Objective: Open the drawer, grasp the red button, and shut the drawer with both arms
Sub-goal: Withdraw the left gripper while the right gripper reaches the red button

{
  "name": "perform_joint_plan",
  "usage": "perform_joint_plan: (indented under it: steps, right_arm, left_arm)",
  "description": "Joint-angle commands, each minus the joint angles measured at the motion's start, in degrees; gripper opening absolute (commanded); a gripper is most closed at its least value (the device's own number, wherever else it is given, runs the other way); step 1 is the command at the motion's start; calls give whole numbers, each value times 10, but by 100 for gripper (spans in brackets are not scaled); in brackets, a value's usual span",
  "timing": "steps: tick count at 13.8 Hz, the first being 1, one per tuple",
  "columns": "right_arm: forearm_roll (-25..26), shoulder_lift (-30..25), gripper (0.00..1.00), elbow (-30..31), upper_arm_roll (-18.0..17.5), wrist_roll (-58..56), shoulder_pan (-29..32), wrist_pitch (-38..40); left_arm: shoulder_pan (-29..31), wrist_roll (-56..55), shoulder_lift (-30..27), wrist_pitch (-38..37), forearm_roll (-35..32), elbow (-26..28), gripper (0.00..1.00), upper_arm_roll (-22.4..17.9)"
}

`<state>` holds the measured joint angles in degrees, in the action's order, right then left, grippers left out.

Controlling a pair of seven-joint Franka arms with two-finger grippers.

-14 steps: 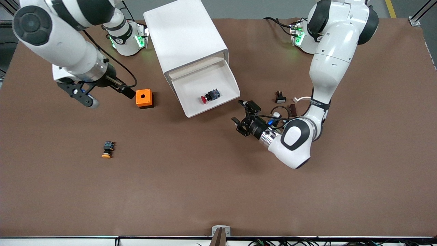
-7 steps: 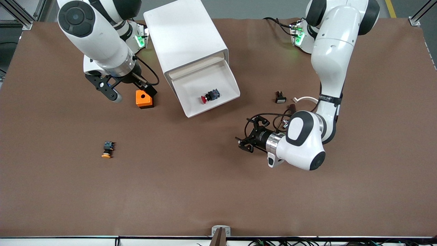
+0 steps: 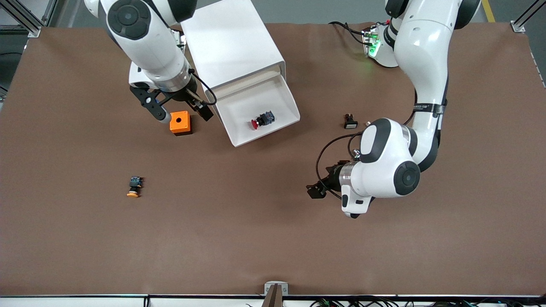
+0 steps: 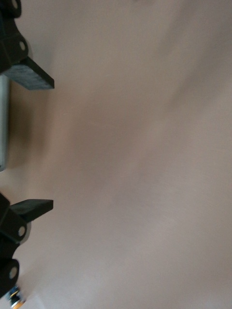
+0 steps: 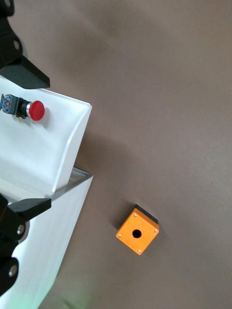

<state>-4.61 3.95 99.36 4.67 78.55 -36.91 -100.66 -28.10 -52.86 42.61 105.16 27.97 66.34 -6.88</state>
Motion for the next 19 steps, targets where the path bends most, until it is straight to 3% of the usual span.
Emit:
perform_joint_plan:
  steps: [1, 5, 15, 19]
  right_arm:
    - [0, 11, 100, 1, 6, 44, -20, -21]
    - [5, 26, 100, 0, 6, 92, -40, -44]
    - [50, 85, 100, -24, 6, 208, -101, -68]
    - [50, 119, 100, -27, 6, 287, -129, -125]
  left_arm:
    - [-17, 11, -23, 30, -85, 16, 99, -5]
    - [-35, 1, -23, 43, -189, 17, 99, -9]
    - [-25, 2, -22, 43, -195, 22, 99, -4]
    - [-10, 1, -21, 42, -194, 23, 99, -5]
